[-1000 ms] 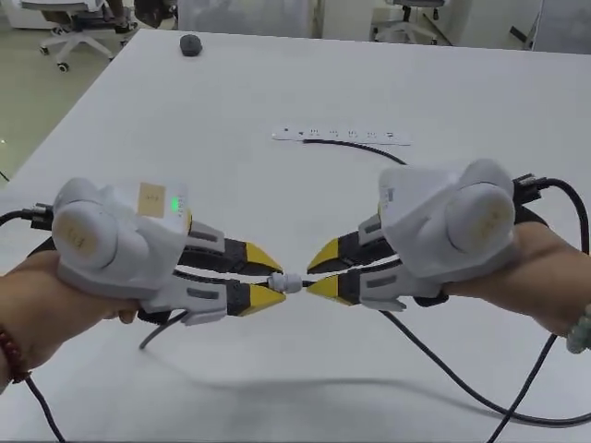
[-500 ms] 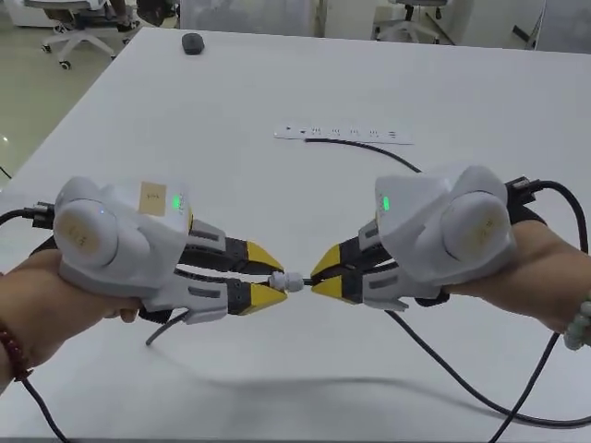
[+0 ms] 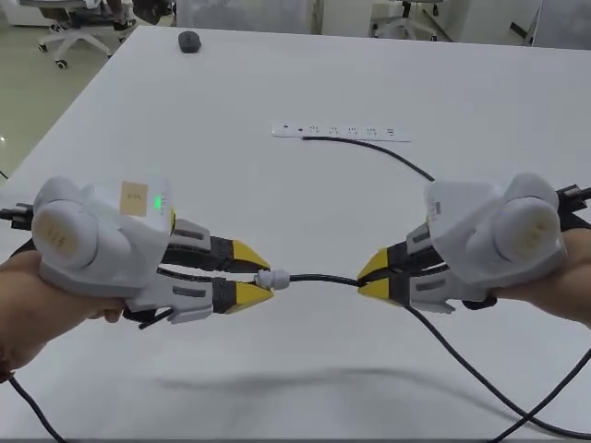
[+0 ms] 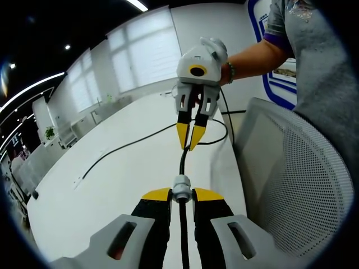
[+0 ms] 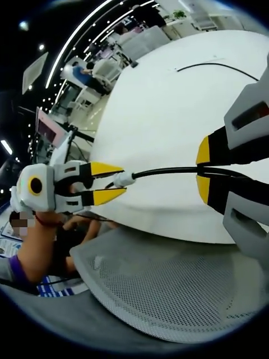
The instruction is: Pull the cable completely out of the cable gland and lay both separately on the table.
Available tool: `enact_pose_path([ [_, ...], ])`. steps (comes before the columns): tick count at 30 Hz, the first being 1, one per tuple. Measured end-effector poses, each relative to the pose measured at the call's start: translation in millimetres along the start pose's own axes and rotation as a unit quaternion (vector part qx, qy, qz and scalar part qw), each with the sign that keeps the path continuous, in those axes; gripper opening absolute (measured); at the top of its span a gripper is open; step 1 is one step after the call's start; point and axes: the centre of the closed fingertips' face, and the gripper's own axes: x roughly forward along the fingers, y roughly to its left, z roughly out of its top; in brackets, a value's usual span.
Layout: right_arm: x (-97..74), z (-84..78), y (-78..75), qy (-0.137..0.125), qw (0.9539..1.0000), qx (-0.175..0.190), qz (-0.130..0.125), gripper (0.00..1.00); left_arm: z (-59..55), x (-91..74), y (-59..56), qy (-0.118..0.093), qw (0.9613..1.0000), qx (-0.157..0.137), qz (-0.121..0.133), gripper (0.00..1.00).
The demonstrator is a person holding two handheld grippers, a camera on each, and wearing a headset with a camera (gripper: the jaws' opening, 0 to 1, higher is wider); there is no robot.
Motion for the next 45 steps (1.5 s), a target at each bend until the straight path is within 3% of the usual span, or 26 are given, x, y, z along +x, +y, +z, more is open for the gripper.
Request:
enact_pose_path([
  [6, -2.5, -16.4, -1.1, 0.015, 0.9998, 0.009, -0.002, 0.0, -3.0, -5.3, 1.8, 0.002, 1.0, -0.004, 0.005, 0.15],
  [12, -0.7, -22.8, -0.3, 0.02, 0.9997, 0.015, -0.003, 0.0, -5.1, -8.7, 2.9, 0.0, 0.9999, -0.01, 0.011, 0.15],
  [43, -3.7, -25.0, 4.7, 0.018, 0.9992, 0.035, -0.007, 0.0, 0.0, -4.9, -1.0, -0.008, 0.9998, -0.013, 0.011, 0.15],
  [45, -3.4, -20.6, 4.5, 0.012, 0.9992, 0.036, -0.009, 0.04, 0.1, -4.0, -1.2, -0.007, 0.9999, -0.012, 0.01, 0.15],
])
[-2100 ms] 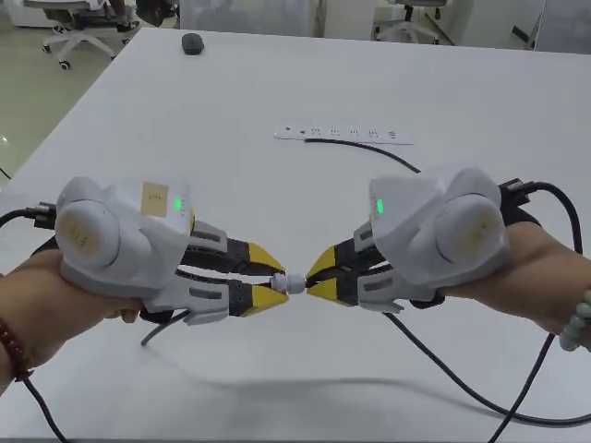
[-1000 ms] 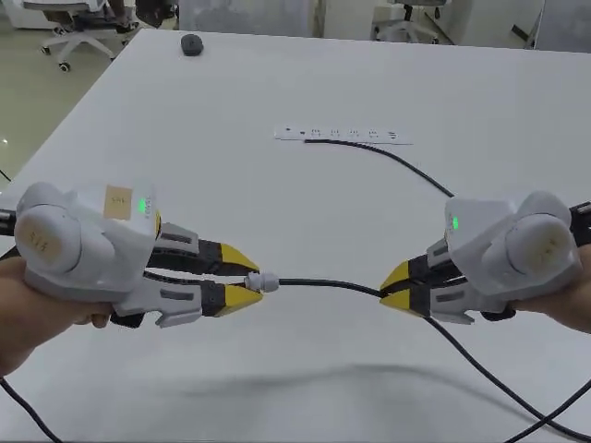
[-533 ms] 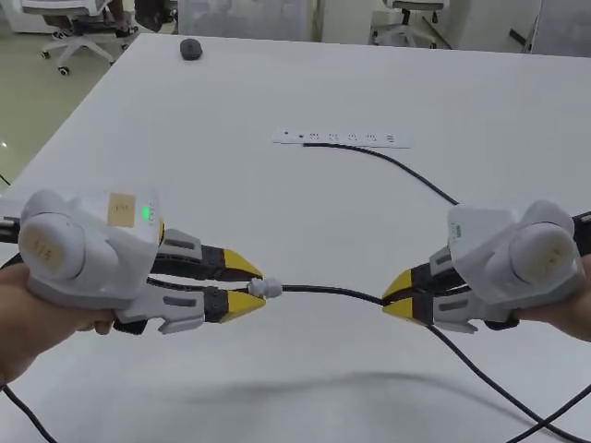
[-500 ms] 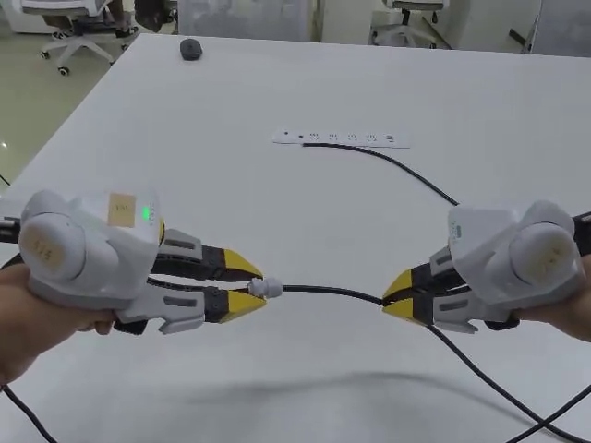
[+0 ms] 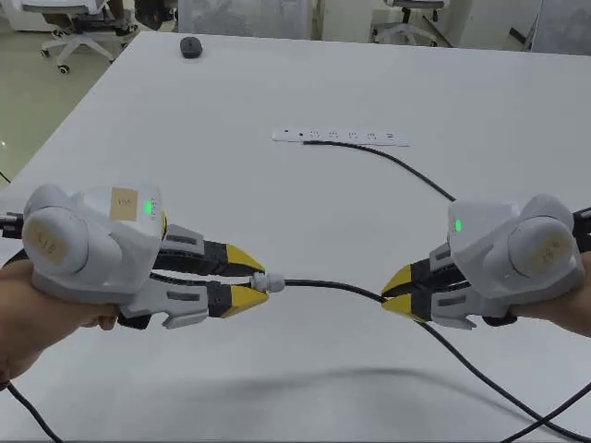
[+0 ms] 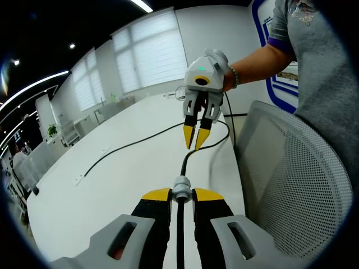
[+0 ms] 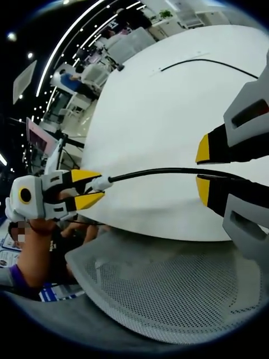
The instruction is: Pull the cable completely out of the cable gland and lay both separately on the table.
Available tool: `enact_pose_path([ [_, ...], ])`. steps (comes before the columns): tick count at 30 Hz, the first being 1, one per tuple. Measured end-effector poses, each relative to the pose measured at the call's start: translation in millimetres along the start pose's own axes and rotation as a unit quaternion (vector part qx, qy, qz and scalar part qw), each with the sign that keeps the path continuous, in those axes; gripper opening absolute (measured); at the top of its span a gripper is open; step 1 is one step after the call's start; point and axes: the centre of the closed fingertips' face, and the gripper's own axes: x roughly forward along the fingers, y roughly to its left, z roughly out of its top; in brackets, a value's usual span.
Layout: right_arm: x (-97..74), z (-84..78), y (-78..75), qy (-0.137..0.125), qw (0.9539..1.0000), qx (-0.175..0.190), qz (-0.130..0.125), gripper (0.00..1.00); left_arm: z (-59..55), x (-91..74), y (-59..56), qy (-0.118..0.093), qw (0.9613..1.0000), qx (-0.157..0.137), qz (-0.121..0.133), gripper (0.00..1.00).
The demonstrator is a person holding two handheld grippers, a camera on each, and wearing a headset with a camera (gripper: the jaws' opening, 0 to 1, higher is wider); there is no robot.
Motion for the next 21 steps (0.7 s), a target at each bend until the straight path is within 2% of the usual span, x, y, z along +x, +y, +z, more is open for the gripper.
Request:
enact_pose_path([
  [5, 2.1, 15.1, 2.6, -0.015, 0.9999, -0.003, 0.003, 0.07, 0.6, 2.1, -0.1, 0.0, 1.0, -0.001, -0.001, 0.15],
  [12, 10.1, 53.3, 6.9, -0.047, 0.9985, -0.026, 0.006, 0.08, 4.5, 5.2, -0.7, -0.003, 1.0, 0.002, -0.005, 0.15],
  [21, 17.1, 83.5, 9.1, -0.07, 0.9963, -0.048, 0.013, 0.07, 9.3, 6.5, -3.2, -0.008, 0.9999, 0.006, -0.008, 0.15],
])
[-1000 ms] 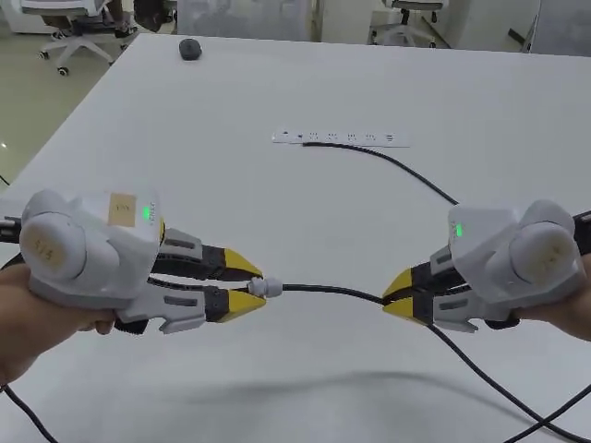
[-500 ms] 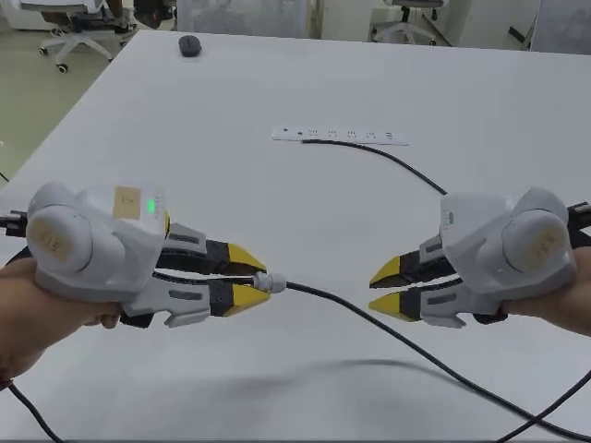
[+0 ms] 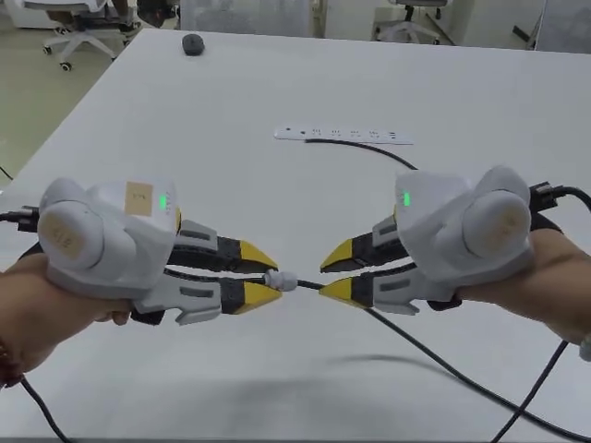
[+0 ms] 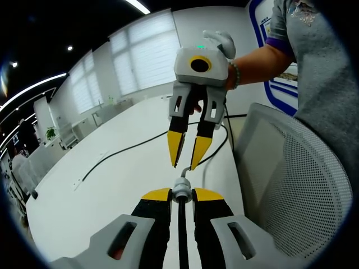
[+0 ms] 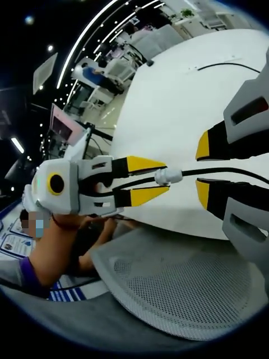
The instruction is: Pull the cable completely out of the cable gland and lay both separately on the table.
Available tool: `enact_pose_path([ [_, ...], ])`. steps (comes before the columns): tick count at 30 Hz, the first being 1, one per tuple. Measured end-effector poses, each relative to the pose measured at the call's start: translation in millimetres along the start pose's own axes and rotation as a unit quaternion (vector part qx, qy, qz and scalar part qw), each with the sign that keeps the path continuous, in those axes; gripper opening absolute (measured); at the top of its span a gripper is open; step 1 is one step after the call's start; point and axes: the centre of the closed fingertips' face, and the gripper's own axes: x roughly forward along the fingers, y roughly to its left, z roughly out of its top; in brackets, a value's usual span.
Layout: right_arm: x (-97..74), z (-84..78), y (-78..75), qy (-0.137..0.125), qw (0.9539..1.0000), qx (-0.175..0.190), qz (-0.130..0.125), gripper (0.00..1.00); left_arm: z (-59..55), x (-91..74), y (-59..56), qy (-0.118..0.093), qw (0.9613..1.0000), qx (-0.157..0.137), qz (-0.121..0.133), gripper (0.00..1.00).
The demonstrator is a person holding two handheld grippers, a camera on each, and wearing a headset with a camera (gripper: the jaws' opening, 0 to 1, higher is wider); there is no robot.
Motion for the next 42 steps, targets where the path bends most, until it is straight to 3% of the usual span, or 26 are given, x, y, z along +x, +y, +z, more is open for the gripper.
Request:
enact_pose_path([
  [5, 5.2, 8.3, 2.8, -0.004, 0.9999, -0.012, 0.008, 0.06, 1.2, 0.9, -0.9, -0.003, 1.0, 0.0, -0.001, 0.15],
  [14, 12.8, 7.9, 7.1, 0.007, 0.9993, -0.033, 0.018, 0.05, 4.3, 2.2, -0.7, -0.007, 1.0, 0.0, -0.004, 0.15],
  [18, 11.9, 3.6, 6.8, 0.015, 0.9985, -0.05, 0.018, 0.0, 4.6, 1.7, -0.9, -0.008, 1.0, 0.001, -0.005, 0.15],
  [26, 9.0, 4.7, 6.4, 0.007, 0.9985, -0.051, 0.019, 0.0, 5.6, 1.6, -1.9, -0.012, 0.9999, 0.002, -0.006, 0.15],
  [42, -9.4, -25.4, 0.5, 0.033, 0.9989, -0.033, 0.006, 0.0, 1.2, -6.5, 1.6, -0.012, 0.9999, 0.0, 0.002, 0.15],
])
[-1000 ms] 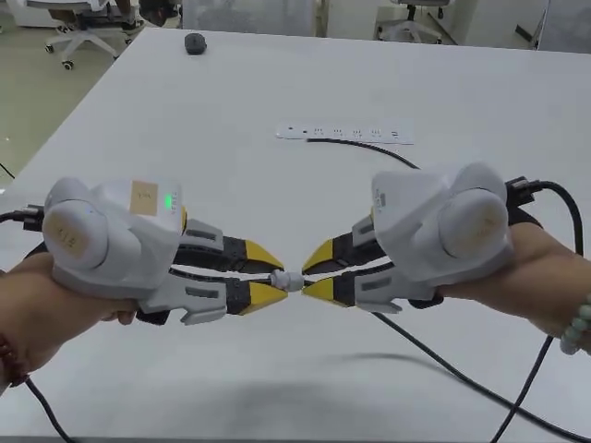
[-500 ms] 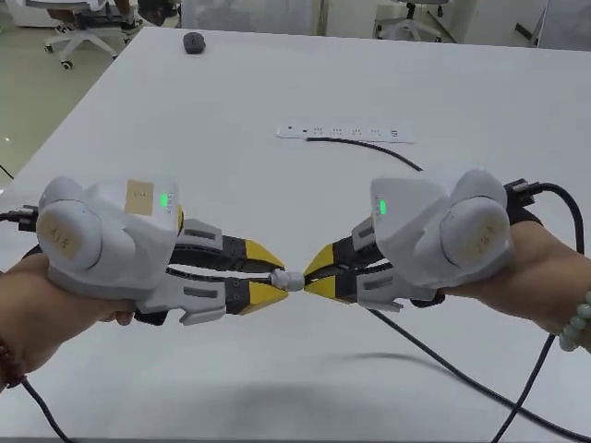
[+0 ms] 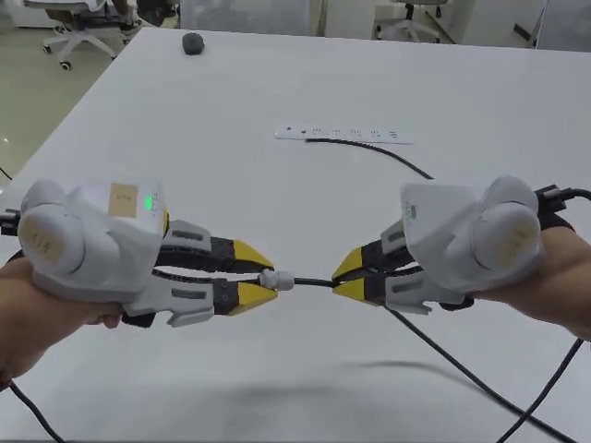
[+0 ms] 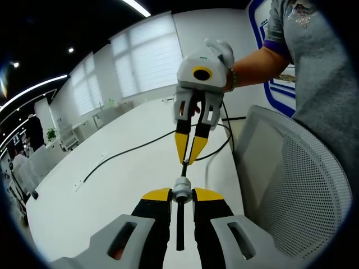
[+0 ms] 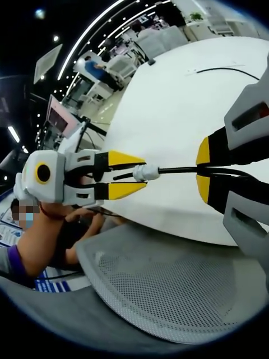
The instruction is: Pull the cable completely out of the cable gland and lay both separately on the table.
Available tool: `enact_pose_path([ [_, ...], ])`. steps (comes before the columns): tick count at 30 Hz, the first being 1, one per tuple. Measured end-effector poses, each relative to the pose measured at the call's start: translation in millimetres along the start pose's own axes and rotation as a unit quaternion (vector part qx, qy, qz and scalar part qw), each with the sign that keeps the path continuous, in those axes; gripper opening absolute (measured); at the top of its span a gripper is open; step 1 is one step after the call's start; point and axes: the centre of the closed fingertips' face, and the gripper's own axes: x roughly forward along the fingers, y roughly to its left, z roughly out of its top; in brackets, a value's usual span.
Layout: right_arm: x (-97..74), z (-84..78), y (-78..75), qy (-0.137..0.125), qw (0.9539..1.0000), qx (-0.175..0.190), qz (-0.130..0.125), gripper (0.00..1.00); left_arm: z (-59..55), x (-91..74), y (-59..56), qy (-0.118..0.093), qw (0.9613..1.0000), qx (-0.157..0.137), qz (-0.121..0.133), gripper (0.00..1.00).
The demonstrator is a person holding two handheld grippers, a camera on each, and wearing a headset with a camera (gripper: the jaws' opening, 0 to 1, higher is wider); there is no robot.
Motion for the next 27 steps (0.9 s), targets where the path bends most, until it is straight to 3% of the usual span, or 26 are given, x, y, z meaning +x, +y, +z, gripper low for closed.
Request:
enact_pose_path([
  [13, -11.7, -19.4, -2.0, 0.013, 0.9996, 0.021, -0.01, 0.0, 0.1, -7.2, 4.9, -0.012, 0.9998, -0.016, 0.007, 0.14],
  [27, -9.7, -21.4, -1.5, 0.014, 0.9991, 0.038, -0.015, 0.0, 4.3, -7.7, 6.0, -0.03, 0.9989, -0.036, 0.012, 0.14],
])
